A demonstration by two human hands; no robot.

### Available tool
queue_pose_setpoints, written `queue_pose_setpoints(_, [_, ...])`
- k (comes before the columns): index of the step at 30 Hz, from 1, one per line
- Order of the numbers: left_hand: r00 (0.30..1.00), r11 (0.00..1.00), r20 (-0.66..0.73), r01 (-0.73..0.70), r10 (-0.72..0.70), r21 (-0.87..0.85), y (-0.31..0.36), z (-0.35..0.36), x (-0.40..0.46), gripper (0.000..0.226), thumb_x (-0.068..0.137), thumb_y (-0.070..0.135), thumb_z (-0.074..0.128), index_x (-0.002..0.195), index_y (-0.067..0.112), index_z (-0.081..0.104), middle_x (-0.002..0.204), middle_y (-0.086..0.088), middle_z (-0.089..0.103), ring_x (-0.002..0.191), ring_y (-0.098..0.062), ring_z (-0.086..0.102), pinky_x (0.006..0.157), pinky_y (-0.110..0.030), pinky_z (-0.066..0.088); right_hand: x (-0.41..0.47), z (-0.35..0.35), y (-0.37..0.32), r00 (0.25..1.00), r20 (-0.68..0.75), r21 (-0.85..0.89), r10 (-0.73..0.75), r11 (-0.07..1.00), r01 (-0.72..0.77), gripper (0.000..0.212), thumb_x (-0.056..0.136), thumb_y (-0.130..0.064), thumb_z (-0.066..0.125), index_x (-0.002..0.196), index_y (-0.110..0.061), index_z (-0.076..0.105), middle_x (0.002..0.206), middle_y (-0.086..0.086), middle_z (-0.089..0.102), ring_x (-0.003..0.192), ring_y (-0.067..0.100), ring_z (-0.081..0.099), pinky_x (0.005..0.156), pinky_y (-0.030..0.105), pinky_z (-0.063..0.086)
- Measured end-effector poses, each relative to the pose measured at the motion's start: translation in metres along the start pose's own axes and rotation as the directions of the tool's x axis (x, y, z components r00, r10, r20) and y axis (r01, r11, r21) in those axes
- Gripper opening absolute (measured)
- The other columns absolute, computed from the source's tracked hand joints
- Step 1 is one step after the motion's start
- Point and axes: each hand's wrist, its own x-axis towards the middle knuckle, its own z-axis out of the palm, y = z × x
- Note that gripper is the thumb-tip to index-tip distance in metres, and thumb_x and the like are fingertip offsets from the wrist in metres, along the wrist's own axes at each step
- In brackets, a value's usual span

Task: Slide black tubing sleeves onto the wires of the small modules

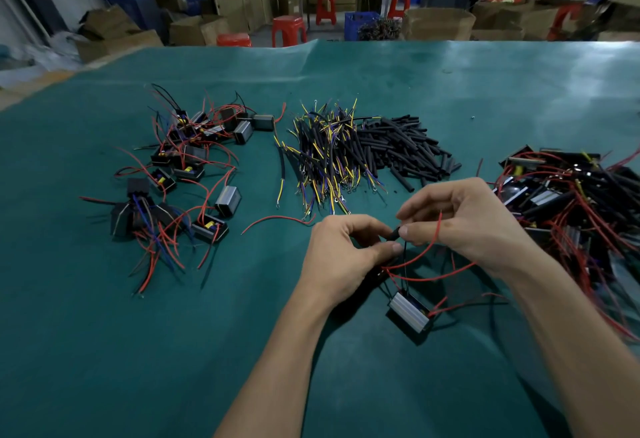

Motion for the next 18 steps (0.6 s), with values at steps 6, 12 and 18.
queue_pose_setpoints(6, [1.0,0.999,-0.021,-0.015,0.016,0.034,0.001,0.001,-0.001,0.009,0.078,0.022,0.086,0.084,0.023,0.079,0.063,0.009,0.064,0.058,-0.008,0.055,0.062,-0.028,0.045,0.001,0.003,0.001,1.0,0.001,-0.03,-0.027,0.999,0.027,0.024,0.071,0.007,0.085,0.082,-0.013,0.079,0.073,0.008,0.076,0.066,0.013,0.07,0.064,0.019,0.055])
queue_pose_setpoints(12, [0.993,1.0,-0.117,-0.009,0.008,-0.01,0.001,0.001,0.0,0.011,0.08,0.015,0.084,0.081,0.021,0.075,0.064,0.007,0.069,0.057,-0.005,0.058,0.061,-0.024,0.05,0.002,0.004,0.006,0.994,0.093,-0.078,0.051,0.996,-0.044,0.026,0.07,-0.001,0.09,0.081,-0.018,0.074,0.064,0.004,0.07,0.054,0.01,0.058,0.054,0.02,0.046])
queue_pose_setpoints(18, [0.982,1.0,-0.189,-0.019,0.022,0.014,0.002,0.002,0.002,0.012,0.081,0.012,0.083,0.083,0.021,0.074,0.073,0.003,0.074,0.063,-0.003,0.061,0.067,-0.027,0.053,-0.001,0.02,0.004,0.977,0.168,-0.318,0.13,0.946,-0.071,0.018,0.067,-0.025,0.09,0.067,-0.02,0.073,0.051,-0.004,0.06,0.047,0.005,0.045,0.049,0.019,0.038])
